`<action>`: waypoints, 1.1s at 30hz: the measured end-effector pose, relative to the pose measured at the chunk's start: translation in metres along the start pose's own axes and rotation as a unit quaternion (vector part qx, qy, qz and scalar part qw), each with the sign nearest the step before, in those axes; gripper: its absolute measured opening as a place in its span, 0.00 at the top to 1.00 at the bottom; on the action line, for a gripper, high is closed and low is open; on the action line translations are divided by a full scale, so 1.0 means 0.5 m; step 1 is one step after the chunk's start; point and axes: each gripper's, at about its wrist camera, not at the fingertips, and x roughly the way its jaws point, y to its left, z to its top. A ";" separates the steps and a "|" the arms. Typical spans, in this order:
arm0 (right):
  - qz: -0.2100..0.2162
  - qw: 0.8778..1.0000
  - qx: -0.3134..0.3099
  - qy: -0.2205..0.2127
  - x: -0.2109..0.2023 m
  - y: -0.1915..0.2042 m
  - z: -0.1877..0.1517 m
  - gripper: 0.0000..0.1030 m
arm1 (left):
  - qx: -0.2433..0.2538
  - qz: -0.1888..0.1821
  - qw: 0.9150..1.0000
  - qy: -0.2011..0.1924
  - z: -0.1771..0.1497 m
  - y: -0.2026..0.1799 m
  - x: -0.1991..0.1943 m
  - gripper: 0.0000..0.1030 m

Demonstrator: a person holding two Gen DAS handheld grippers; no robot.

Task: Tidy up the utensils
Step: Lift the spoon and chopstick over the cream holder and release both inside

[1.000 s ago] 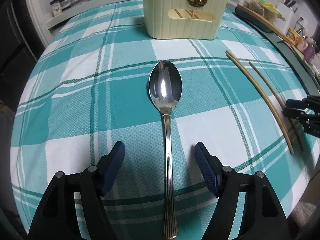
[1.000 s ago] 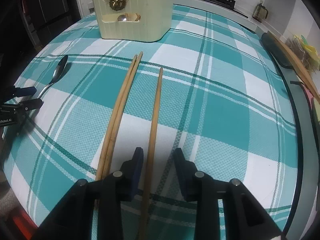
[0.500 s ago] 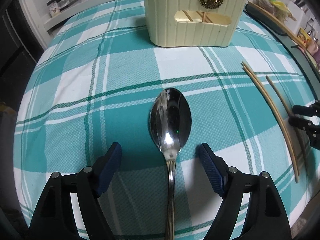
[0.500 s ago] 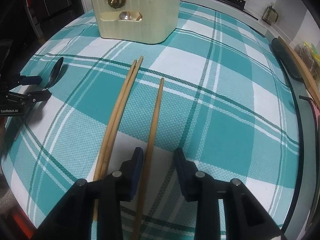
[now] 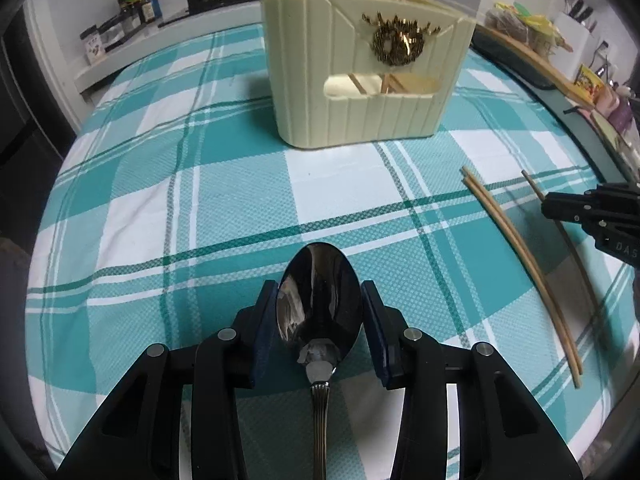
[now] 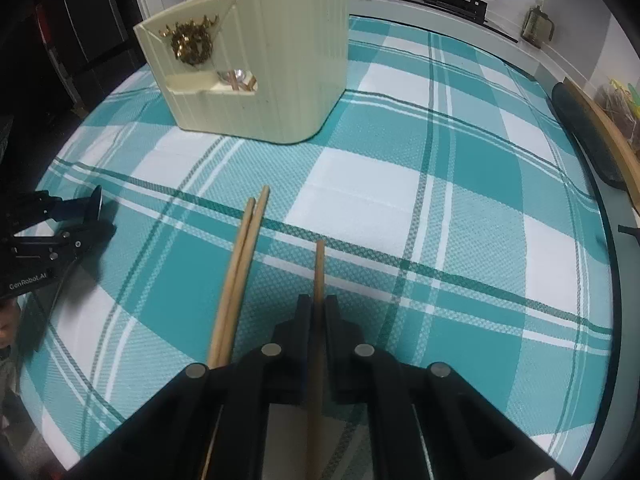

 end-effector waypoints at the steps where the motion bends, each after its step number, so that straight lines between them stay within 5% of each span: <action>1: 0.006 1.000 0.003 -0.019 -0.025 0.002 -0.001 0.94 | -0.005 -0.008 1.000 -0.015 -0.004 0.007 -0.025 0.60; 14: 0.020 0.980 0.004 -0.197 -0.340 0.049 -0.046 0.94 | -0.025 -0.055 0.984 -0.165 -0.042 0.029 -0.297 0.60; 26: 0.016 0.963 0.022 -0.270 -0.393 0.044 0.013 0.94 | -0.048 -0.089 0.979 -0.175 0.011 0.051 -0.332 0.60; 33: 0.010 0.957 0.012 -0.291 -0.422 0.020 0.115 0.94 | -0.064 -0.117 0.969 -0.207 0.136 0.078 -0.392 0.60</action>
